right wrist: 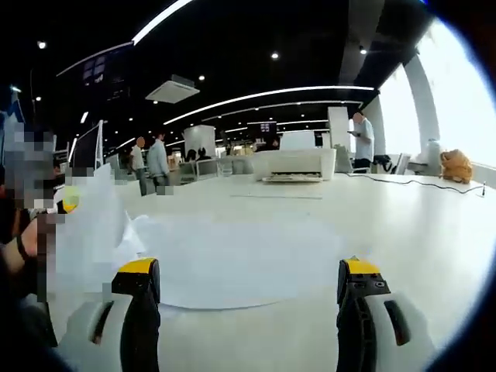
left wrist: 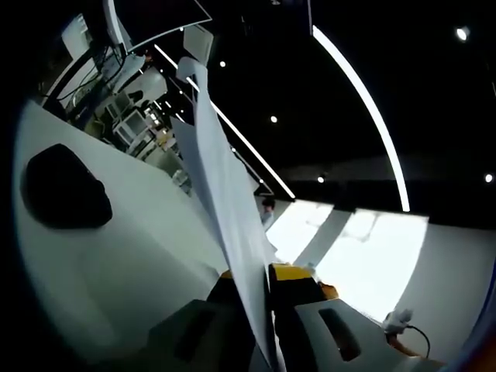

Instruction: Organize the stack of printing papers by aligning and flattening the scattered papers on the table

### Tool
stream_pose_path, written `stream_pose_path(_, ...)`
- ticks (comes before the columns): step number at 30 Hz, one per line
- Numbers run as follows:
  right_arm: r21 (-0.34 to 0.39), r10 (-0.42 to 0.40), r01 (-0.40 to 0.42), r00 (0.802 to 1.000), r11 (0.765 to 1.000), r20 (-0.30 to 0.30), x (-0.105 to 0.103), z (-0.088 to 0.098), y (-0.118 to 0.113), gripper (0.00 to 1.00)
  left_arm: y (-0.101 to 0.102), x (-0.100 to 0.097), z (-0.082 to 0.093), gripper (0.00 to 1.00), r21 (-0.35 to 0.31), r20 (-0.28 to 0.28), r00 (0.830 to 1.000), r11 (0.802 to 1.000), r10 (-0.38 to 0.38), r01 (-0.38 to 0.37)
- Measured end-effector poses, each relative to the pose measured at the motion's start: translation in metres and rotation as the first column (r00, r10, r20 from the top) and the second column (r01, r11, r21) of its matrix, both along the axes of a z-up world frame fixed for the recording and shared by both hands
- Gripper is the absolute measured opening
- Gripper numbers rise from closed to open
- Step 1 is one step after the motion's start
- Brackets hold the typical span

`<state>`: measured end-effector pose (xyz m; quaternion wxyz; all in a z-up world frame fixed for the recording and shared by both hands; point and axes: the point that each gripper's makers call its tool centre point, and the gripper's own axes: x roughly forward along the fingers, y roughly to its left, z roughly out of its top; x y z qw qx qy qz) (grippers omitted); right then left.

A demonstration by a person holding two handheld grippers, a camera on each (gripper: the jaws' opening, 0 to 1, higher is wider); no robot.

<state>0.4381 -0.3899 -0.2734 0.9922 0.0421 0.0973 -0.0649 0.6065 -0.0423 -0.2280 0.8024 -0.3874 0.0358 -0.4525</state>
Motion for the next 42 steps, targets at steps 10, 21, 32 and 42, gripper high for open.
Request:
stream_pose_path(10,0.026,0.013,-0.014,0.999,1.0,0.044,0.005,0.004,-0.008,0.9,0.0,-0.001,0.0,0.08,-0.004,0.001,1.0,1.0,0.0,0.0)
stream_pose_path(21,0.004,-0.023,0.023,0.999,1.0,0.027,0.007,0.001,-0.03,0.9,0.0,-0.001,0.001,0.08,-0.01,0.0,1.0,1.0,-0.003,0.003)
stream_pose_path(32,-0.081,-0.05,0.049,0.999,0.996,-0.019,0.004,-0.007,-0.045,0.9,0.002,0.0,0.001,0.08,-0.01,0.0,1.0,1.0,-0.001,0.001)
stream_pose_path(42,-0.108,-0.062,0.057,0.997,0.993,-0.037,0.007,-0.01,-0.064,0.9,0.002,0.0,0.0,0.08,-0.002,-0.002,1.0,1.0,-0.001,0.001)
